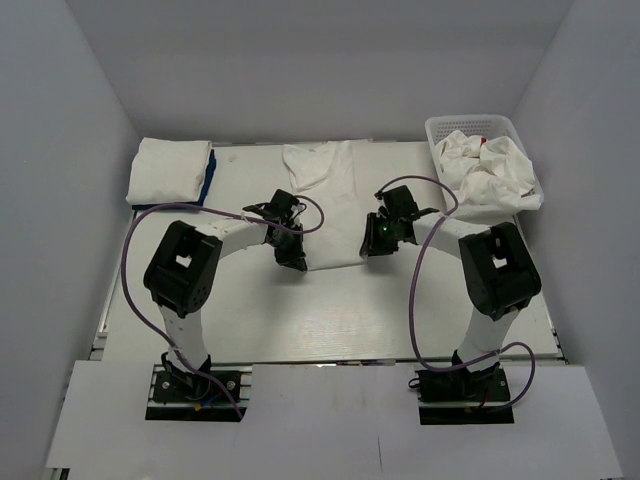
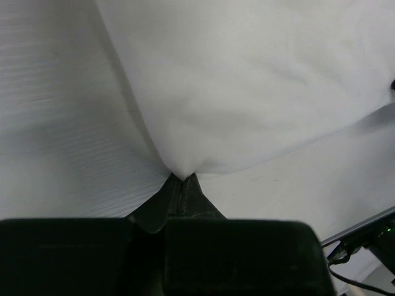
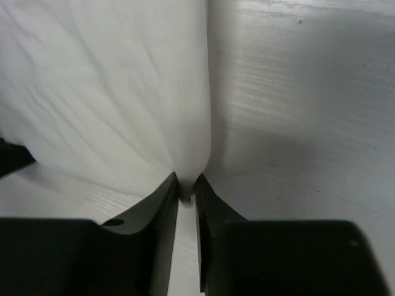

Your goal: Fold and stack the t-shirts

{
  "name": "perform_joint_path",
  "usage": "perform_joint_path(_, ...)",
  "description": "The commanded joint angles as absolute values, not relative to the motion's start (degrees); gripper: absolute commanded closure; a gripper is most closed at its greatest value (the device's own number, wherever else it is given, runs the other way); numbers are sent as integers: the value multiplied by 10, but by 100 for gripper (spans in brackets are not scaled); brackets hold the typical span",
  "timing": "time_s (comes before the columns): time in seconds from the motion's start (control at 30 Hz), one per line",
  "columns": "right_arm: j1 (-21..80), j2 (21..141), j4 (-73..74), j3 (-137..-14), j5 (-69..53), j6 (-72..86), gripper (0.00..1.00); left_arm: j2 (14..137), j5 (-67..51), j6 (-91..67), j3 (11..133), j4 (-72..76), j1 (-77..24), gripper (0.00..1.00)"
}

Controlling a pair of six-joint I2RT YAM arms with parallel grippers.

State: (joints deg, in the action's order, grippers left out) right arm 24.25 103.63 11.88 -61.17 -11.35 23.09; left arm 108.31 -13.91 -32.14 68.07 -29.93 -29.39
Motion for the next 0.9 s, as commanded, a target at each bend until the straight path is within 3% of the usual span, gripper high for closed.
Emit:
perform_joint_path(0.0,245,1017,106,-590,-123,235,82,1089,-135,-324,672,-286,-295,99)
perform_joint_path(0.1,243,1025,103,-599,-122,235,99,1089,-129,-324,672,-286,-295,100)
perform_joint_path(0.13,245,1025,109,-606,-122,235,100,1089,-129,-324,672,-286,-295,100)
perform_joint_path(0.37,246,972,195,-614,-127,215,100,1010,-141,-324,655,-331,-301,100)
perform_joint_path(0.57,254,870,334,-582,-218,196,100,900,-179,-319,634,-443,-311,100)
perform_joint_path(0.87,251,775,516,-712,-268,149,100,815,-209,-308,774,-571,-316,100)
